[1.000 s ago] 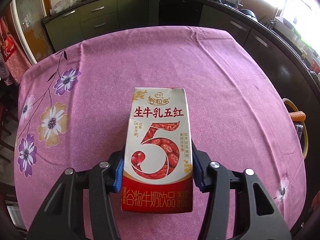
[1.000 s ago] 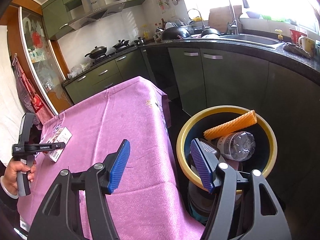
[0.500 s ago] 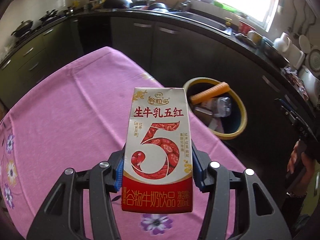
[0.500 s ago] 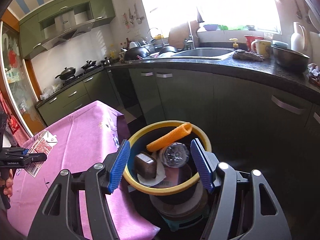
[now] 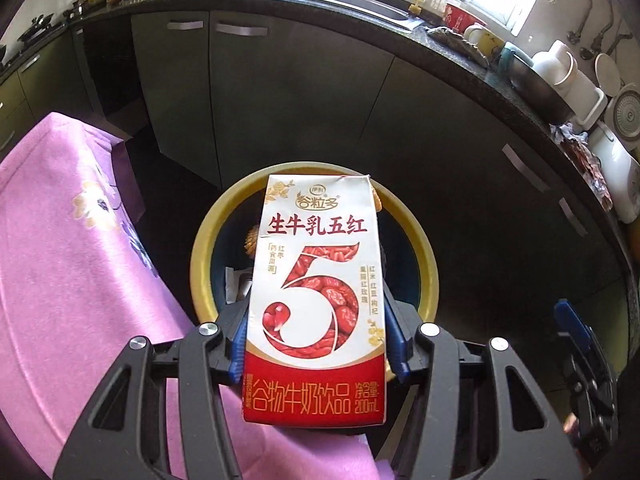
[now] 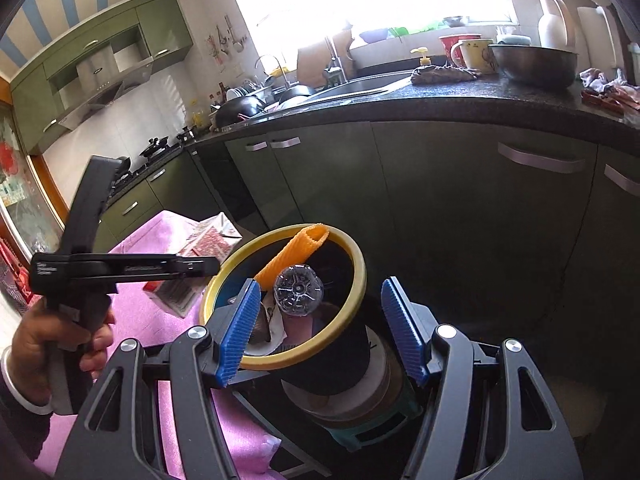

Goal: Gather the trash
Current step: 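Carry the milk carton over the bin and open the left gripper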

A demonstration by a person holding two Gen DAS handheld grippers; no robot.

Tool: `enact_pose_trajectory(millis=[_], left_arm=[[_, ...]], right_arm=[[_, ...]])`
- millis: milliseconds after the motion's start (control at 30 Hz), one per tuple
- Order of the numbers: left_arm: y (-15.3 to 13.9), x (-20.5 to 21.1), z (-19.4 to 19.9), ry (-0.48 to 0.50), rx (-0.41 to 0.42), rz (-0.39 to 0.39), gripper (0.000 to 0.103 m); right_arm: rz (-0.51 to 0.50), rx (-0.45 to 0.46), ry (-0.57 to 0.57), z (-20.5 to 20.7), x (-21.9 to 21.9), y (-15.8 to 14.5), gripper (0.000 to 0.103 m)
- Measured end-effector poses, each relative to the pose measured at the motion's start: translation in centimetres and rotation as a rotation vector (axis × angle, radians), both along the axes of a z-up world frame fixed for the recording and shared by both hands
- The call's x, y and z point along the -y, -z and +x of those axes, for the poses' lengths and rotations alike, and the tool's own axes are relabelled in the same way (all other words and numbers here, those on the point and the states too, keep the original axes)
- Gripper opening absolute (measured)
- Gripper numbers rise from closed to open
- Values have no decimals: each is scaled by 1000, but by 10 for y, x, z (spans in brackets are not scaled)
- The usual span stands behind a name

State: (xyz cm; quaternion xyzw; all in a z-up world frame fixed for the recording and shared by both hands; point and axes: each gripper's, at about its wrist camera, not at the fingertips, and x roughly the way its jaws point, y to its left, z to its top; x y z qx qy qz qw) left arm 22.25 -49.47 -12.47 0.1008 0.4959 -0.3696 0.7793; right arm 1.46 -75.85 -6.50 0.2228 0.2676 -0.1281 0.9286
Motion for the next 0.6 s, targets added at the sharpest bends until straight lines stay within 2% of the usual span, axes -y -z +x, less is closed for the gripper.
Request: enact_pose_trajectory(millis=[100,167,200,233,333,467,567,600], left_arm=[[15,8,12,-62,-73,-18,51],[21,12,17,-95,-112,-30,58],[22,14,18,-110,-111,-37,66],[21,14,18,-116,-104,-44,69],[17,16,13,-104,-93,-56,70],[-1,-6,-4,-81,-43,-81,71],[-22,-39,-22,-85,4,-126,81],[-28,-51,-30,-87,23,-138,87]], right_arm=[[9,1,7,-4,2,1,65],[15,1,12,-4,3,2,67],[20,3,11,-5,3,2,67],[23,5,9,-5,3,2,67],[25,12,0,-6,-1,0,67],[24,21,-23,-4,-6,-4,67],[25,23,-48,-4,-15,-7,68],[27,23,-60,-4,-19,-7,68]])
